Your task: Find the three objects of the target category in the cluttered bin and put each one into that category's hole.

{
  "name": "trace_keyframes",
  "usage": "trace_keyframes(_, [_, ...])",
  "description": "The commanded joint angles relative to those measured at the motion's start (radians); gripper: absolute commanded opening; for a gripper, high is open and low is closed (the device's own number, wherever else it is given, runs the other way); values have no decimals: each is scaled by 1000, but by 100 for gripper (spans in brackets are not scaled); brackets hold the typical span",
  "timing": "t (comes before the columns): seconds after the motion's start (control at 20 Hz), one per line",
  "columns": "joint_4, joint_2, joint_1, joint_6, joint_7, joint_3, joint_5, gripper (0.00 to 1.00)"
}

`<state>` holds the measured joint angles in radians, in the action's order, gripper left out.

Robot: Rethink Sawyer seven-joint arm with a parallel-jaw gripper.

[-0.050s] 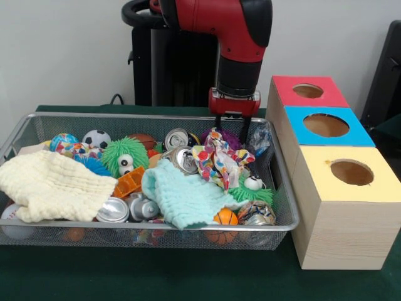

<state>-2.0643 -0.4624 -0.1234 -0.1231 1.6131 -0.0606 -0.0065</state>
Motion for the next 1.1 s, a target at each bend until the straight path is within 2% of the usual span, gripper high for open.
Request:
trace_keyframes(0.05, [86,147,-28,-68,210,107,14,100])
trace_keyframes(0.3, [78,136,-21,-55,213,96,35,100])
trace_keyframes(0.35, [74,137,-27,-59,217,103,37,0])
trace_keyframes(1.1, [60,122,-21,-33,228,101,57,0])
